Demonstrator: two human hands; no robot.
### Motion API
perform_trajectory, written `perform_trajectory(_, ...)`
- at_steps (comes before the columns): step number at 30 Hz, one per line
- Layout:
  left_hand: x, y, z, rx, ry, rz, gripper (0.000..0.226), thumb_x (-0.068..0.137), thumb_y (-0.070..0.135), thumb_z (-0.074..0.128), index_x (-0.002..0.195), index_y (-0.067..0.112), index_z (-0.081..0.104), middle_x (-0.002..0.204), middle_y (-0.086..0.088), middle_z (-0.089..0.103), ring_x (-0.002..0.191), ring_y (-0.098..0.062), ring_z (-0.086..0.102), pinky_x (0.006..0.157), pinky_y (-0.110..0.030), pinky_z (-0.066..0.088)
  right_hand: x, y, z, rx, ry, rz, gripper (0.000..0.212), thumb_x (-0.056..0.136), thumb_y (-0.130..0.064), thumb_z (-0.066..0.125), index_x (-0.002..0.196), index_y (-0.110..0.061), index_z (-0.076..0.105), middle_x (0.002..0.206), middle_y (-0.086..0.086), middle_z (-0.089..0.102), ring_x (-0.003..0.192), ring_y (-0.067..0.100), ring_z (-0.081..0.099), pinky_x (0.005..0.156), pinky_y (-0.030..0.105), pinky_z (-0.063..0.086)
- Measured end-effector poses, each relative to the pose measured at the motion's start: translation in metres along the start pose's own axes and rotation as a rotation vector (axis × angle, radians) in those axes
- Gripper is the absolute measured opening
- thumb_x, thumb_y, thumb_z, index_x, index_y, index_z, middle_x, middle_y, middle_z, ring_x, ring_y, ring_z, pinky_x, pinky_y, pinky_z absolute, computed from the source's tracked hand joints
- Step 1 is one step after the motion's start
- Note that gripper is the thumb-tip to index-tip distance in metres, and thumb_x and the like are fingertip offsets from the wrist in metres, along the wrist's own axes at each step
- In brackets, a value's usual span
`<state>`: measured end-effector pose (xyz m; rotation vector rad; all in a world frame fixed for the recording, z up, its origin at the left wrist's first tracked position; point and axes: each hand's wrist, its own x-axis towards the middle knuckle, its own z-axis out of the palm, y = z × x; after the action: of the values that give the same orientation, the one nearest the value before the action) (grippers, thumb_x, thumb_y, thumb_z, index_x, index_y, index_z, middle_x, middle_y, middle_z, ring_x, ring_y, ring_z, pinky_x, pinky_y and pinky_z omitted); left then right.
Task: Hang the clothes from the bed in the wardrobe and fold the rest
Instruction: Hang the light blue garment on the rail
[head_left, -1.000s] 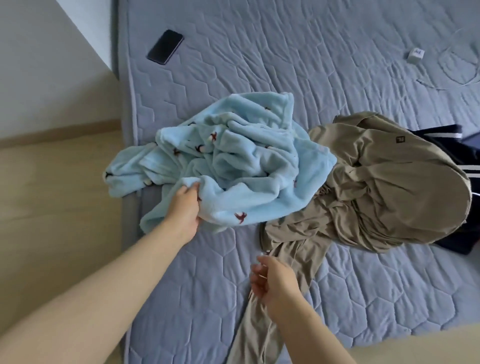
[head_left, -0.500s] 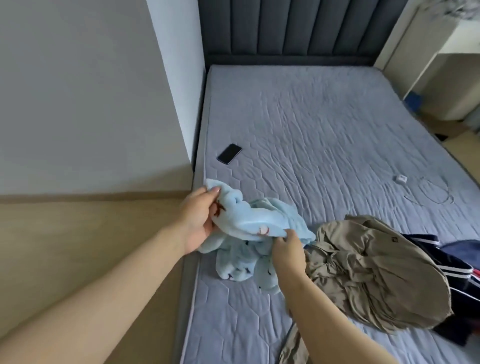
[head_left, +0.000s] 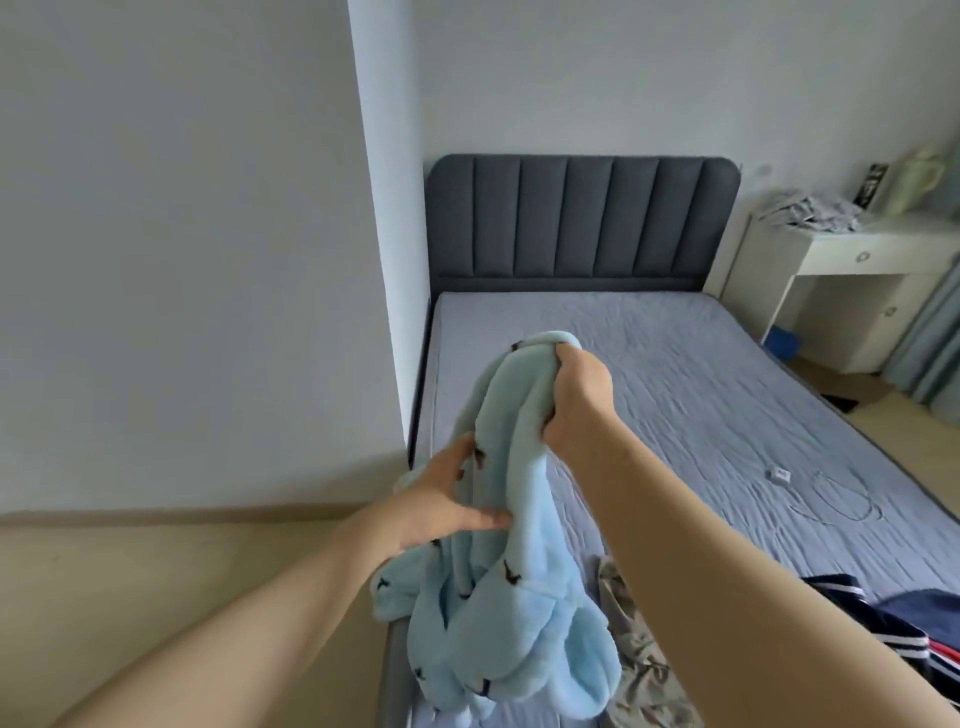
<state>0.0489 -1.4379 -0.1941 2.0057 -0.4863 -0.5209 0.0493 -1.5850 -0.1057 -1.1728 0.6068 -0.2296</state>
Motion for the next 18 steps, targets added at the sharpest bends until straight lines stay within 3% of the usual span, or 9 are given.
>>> perform_trajectory(6,0.002,0.023,-0.004,-0.003,0.406,-0.133,0.032,0.088,0.02,0.054,0.12,0.019,0.055,0.113,-0.007,0.063,0.103,-0.027,0.06,0.088,-0.04,0.051,-0.021,-0.015,0.014,0.035,-0.162,-0.064,0.018,0.093,-0.017,0.043,0.08,-0.015,0.055,0.078,0.003,0.055,0.068,0.017,0.052,0.06,0.028,0.044)
perform_trajectory(8,-0.006,0.028,-0.018,-0.192,0.46,-0.138,0.024,0.087,0.011,0.048,0.109,0.014,0.059,0.102,-0.012,0.065,0.093,-0.031,0.063,0.077,-0.044,0.057,-0.026,-0.013,0.012,0.043,-0.277,-0.095,0.015,0.094,-0.016,0.043,0.099,-0.011,0.056,0.084,0.001,0.054,0.073,0.015,0.053,0.062,0.026,0.045)
perform_trajectory(10,-0.01,0.038,-0.037,-0.378,0.522,-0.136,0.022,0.089,0.006,0.043,0.103,0.011,0.059,0.09,-0.011,0.065,0.077,-0.025,0.063,0.058,-0.033,0.055,-0.024,-0.007,0.005,-0.066,-0.413,-0.118,0.046,0.092,-0.025,0.051,0.136,-0.027,0.037,0.115,0.0,0.052,0.104,0.021,0.054,0.087,0.039,0.047)
perform_trajectory(11,-0.009,0.045,-0.046,-0.488,0.569,-0.149,0.022,0.091,0.005,0.043,0.104,0.009,0.059,0.085,-0.009,0.063,0.071,-0.023,0.06,0.054,-0.029,0.051,-0.023,-0.004,0.001,-0.139,-0.468,-0.106,0.063,0.089,-0.031,0.056,0.142,-0.04,0.023,0.133,-0.001,0.043,0.121,0.025,0.046,0.099,0.048,0.039)
perform_trajectory(12,-0.007,0.051,-0.055,-0.626,0.615,-0.17,0.023,0.092,0.005,0.043,0.108,0.007,0.058,0.086,-0.01,0.062,0.071,-0.022,0.058,0.056,-0.028,0.049,-0.024,-0.001,-0.002,-0.221,-0.523,-0.093,0.075,0.086,-0.035,0.061,0.143,-0.047,0.014,0.141,-0.002,0.035,0.13,0.027,0.037,0.104,0.051,0.032)
perform_trajectory(14,-0.006,0.068,-0.071,-0.904,0.673,-0.227,0.026,0.093,0.008,0.047,0.117,0.005,0.056,0.105,-0.012,0.064,0.088,-0.024,0.06,0.072,-0.033,0.051,-0.028,0.005,-0.004,-0.36,-0.644,-0.078,0.088,0.076,-0.038,0.07,0.142,-0.049,0.012,0.136,-0.007,0.036,0.13,0.023,0.033,0.104,0.05,0.028)
perform_trajectory(16,-0.006,0.086,-0.086,-1.052,0.693,-0.243,0.029,0.092,0.011,0.05,0.12,0.004,0.056,0.118,-0.012,0.062,0.103,-0.024,0.06,0.087,-0.034,0.049,-0.033,0.01,0.001,-0.425,-0.727,-0.074,0.089,0.07,-0.034,0.076,0.14,-0.044,0.021,0.129,-0.01,0.045,0.122,0.02,0.045,0.101,0.049,0.038)
perform_trajectory(18,-0.01,0.104,-0.097,-1.064,0.646,-0.212,0.02,0.092,0.011,0.051,0.109,0.005,0.059,0.113,-0.011,0.063,0.104,-0.024,0.06,0.089,-0.034,0.049,-0.037,0.01,0.009,-0.462,-0.744,-0.126,0.075,0.072,-0.03,0.079,0.132,-0.038,0.034,0.121,-0.004,0.057,0.108,0.02,0.06,0.083,0.041,0.054)
